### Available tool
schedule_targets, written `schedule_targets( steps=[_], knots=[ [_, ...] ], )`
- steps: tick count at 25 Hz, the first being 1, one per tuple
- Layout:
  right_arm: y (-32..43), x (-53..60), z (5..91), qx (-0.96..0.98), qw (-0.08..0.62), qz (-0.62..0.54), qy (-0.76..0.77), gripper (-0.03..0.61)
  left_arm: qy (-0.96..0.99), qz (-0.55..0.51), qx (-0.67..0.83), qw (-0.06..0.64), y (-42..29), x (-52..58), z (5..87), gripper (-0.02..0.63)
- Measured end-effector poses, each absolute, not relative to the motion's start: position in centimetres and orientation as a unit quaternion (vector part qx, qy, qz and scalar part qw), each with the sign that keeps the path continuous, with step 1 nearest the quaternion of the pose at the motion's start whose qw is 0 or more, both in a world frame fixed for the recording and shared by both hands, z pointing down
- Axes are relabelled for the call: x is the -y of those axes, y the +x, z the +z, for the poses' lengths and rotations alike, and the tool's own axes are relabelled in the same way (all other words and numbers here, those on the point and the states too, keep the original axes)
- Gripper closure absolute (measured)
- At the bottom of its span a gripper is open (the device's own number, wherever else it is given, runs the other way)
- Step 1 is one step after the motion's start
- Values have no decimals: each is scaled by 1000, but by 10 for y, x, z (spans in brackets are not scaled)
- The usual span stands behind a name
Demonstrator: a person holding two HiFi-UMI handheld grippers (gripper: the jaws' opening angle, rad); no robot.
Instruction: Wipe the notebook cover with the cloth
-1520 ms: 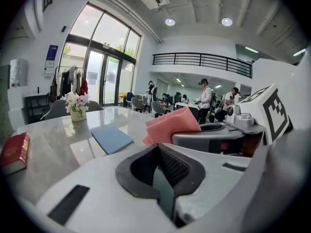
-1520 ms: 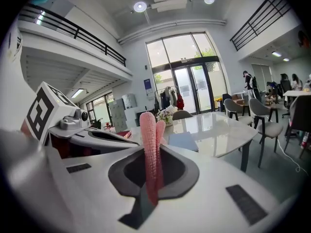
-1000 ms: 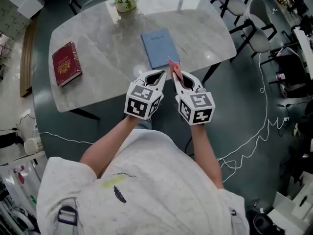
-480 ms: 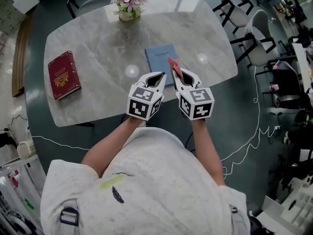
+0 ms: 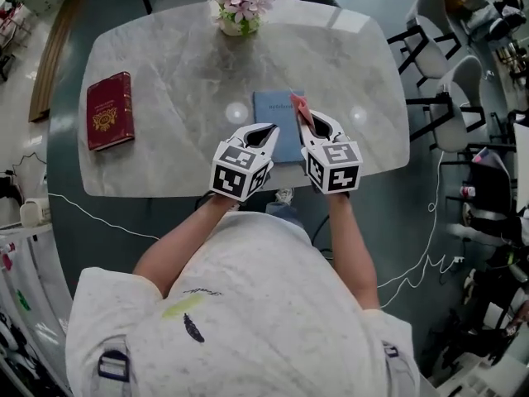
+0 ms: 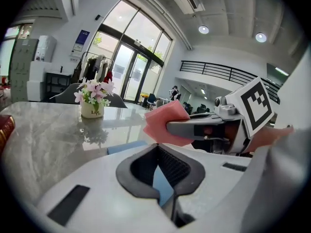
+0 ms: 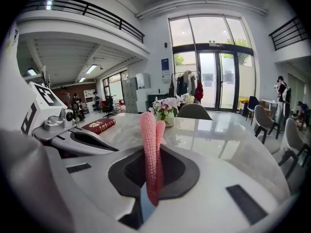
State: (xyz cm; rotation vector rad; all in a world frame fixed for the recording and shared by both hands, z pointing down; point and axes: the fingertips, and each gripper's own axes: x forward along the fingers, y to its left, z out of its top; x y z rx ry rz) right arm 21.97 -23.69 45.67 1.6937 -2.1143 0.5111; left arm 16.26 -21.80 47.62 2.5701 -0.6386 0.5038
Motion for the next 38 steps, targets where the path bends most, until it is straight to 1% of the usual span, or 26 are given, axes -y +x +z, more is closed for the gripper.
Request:
schedule_targets(
  steps=[7,11,20,30,38],
  knots=[
    [249,274,479,793,244,155,537,563,904,180,305,239,183,243,492,607],
    [263,292,492,806,274,136,507,563,893,187,334,237,191,251,498,607],
    [260,317,534,831,326,117,435,563,863,196,397,243,186,257,509,607],
    [238,294,576,854,350,148,354,563,833,195,444,267,180,245,517,606],
    [232,267,590,853,361,159,341,563,828,198,448,273,176,227,521,607]
  ],
)
